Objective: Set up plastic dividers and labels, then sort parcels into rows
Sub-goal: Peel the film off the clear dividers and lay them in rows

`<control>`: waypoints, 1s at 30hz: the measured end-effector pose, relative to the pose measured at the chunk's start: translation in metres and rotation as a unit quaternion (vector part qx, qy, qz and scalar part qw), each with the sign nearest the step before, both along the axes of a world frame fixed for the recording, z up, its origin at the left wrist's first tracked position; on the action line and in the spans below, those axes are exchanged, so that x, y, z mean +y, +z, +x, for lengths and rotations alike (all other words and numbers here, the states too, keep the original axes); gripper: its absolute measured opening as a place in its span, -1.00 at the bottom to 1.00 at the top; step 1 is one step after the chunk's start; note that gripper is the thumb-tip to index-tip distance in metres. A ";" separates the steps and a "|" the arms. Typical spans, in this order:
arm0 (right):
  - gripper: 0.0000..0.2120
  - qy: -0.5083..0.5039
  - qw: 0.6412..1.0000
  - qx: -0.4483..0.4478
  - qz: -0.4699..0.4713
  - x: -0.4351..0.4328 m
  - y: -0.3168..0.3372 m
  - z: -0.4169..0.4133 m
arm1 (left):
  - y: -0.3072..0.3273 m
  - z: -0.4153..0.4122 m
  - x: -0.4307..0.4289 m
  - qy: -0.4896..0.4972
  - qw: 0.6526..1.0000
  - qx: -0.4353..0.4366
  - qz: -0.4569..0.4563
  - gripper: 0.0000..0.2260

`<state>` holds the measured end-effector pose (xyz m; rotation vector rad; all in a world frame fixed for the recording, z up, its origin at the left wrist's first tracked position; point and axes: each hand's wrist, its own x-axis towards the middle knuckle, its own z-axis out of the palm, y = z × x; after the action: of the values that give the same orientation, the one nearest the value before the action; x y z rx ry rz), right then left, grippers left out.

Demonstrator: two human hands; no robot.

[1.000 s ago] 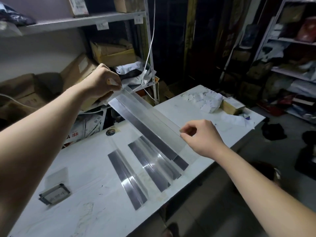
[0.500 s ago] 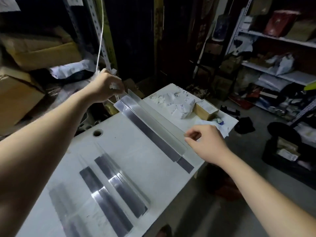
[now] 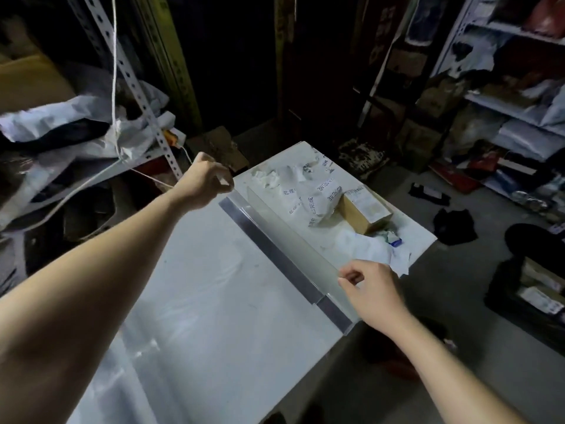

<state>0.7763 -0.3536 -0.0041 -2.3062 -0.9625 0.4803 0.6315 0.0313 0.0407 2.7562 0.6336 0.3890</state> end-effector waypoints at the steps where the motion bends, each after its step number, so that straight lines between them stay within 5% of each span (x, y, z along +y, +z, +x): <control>1: -0.94 0.005 1.000 0.002 -0.005 0.003 -0.006 0.009 | -0.007 0.008 0.001 0.011 1.000 0.008 -0.003 -0.97; 20: -0.92 -0.048 0.998 0.000 -0.044 0.048 -0.070 0.036 | -0.104 0.085 0.069 0.003 0.994 0.063 -0.090 -0.92; 30: -0.89 -0.072 0.996 0.016 -0.046 0.059 -0.079 0.021 | -0.114 0.090 0.082 0.006 0.996 0.023 -0.091 -0.91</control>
<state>0.7975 -0.2946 -0.0832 -2.4234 -0.7658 0.5081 0.7219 0.1131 -0.0732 2.5955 0.6627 0.2570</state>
